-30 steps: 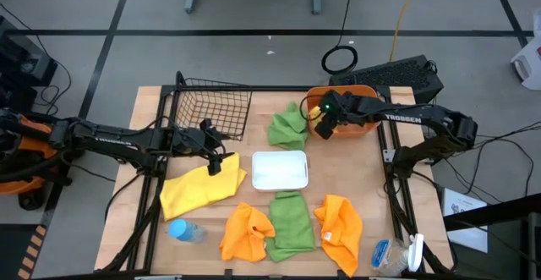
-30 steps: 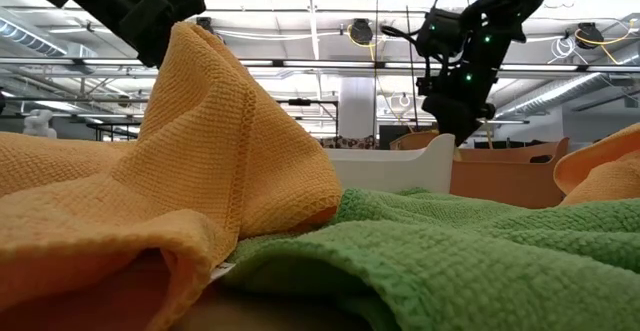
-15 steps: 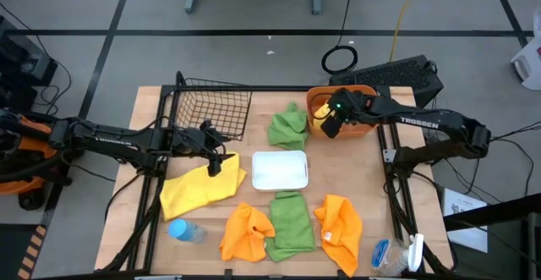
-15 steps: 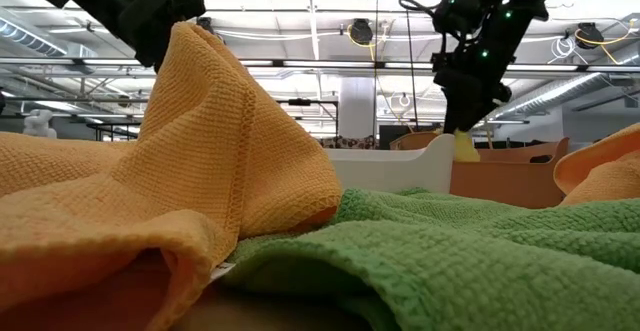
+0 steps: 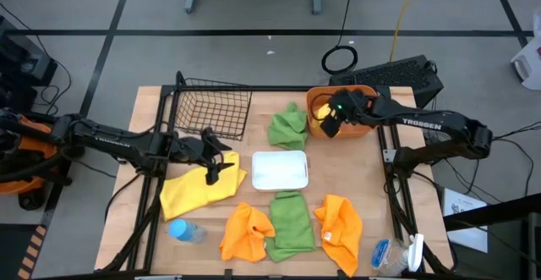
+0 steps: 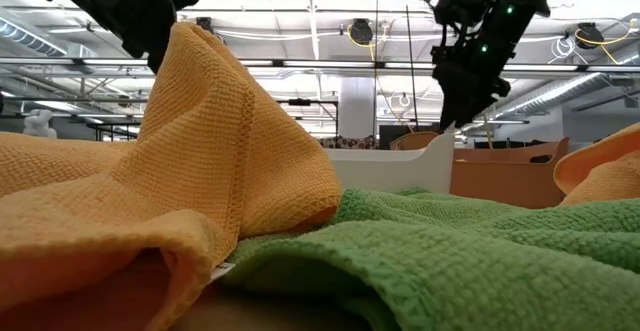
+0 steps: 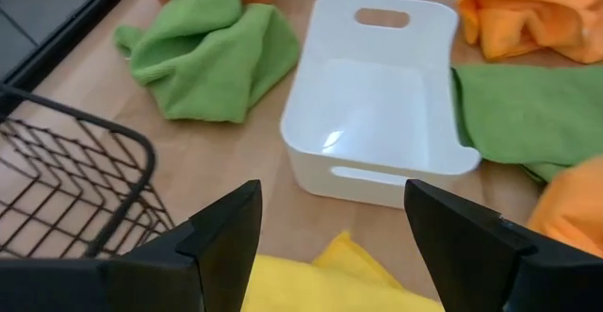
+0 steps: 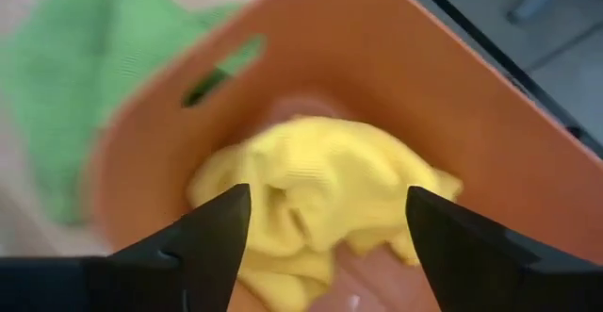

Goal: Sort microfiber towel by color & place in baskets
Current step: Put the yellow microfiber cloth into the orange bin

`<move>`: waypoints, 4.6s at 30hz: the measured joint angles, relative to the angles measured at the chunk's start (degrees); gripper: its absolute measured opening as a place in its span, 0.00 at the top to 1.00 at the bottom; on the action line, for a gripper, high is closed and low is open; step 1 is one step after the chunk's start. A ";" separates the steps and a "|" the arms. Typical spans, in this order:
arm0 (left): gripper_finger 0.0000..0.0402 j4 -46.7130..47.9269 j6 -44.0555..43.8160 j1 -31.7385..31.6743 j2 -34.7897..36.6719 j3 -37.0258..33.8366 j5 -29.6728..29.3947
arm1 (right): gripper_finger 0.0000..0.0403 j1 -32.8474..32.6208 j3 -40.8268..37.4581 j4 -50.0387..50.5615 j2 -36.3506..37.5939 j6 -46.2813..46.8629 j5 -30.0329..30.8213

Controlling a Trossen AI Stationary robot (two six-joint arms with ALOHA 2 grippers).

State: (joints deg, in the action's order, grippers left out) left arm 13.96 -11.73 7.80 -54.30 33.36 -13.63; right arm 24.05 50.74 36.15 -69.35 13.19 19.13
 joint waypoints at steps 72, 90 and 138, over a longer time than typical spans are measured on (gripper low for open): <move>0.83 4.97 -15.49 5.23 -13.83 -11.47 4.57 | 0.50 -46.66 -10.32 -24.79 2.54 17.63 21.39; 0.98 9.62 -3.14 5.48 -4.43 1.22 1.46 | 0.50 -46.82 -10.27 -26.51 -3.39 17.64 21.11; 0.96 -14.81 15.32 6.78 -3.69 14.32 -2.64 | 0.09 -46.47 24.74 -97.90 -52.86 -40.01 40.50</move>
State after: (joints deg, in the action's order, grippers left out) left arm -0.85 3.60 14.58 -58.00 47.68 -16.27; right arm -22.41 75.48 -61.75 -122.21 -26.83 59.64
